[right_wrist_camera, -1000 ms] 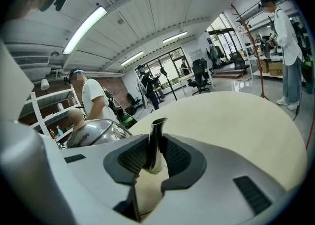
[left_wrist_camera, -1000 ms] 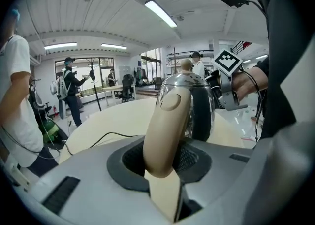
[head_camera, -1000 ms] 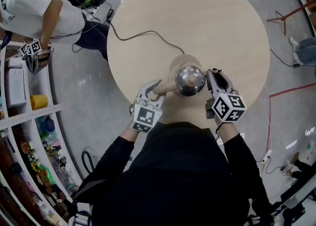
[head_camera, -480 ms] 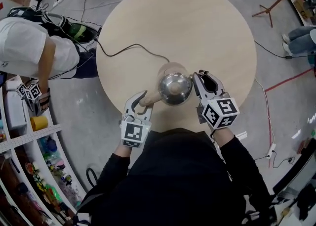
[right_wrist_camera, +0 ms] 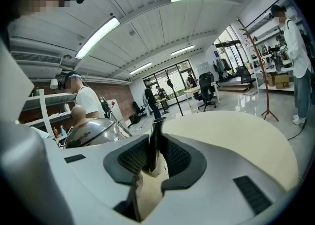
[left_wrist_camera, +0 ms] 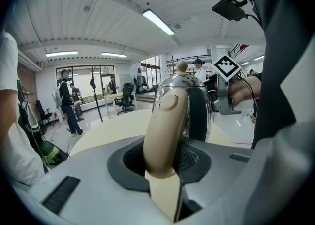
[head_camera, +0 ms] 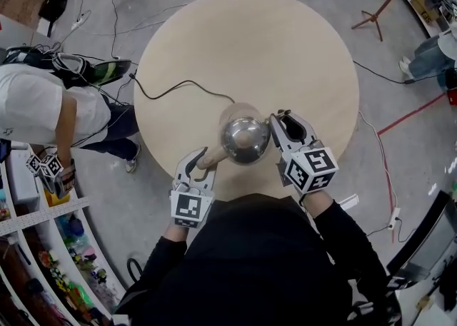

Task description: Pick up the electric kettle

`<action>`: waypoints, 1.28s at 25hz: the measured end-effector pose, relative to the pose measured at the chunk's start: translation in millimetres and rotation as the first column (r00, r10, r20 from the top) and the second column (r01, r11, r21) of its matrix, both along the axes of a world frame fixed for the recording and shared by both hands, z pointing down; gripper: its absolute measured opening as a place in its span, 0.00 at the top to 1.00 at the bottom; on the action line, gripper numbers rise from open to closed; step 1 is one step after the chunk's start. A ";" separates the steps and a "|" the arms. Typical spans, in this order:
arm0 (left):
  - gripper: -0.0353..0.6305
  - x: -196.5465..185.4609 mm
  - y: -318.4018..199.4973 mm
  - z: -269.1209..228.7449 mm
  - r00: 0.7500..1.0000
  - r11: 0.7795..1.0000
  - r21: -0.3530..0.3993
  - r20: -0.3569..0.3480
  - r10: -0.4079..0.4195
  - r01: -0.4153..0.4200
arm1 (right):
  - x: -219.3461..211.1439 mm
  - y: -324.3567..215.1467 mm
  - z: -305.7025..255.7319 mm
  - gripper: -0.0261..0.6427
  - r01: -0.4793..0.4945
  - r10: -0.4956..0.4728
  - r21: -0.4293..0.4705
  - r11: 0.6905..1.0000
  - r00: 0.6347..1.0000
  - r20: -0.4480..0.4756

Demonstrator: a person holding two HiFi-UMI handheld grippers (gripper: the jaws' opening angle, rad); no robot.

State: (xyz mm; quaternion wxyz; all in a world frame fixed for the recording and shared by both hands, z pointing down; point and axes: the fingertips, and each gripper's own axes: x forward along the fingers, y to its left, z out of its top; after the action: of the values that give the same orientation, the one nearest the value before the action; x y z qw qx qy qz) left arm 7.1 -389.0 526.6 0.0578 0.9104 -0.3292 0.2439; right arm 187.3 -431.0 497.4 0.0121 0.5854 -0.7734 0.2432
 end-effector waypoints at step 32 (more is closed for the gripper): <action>0.79 2.4 -0.3 -28.8 0.996 0.995 0.060 -0.019 0.082 -0.081 | 0.9 4.7 -22.3 0.82 -0.030 0.030 0.019 0.999 1.000 0.011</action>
State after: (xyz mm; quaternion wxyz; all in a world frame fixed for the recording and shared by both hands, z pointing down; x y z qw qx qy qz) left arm 9.5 -389.2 497.7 0.0241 0.9269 -0.2983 0.2264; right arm 188.3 -426.3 475.1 -0.0014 0.5956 -0.7670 0.2389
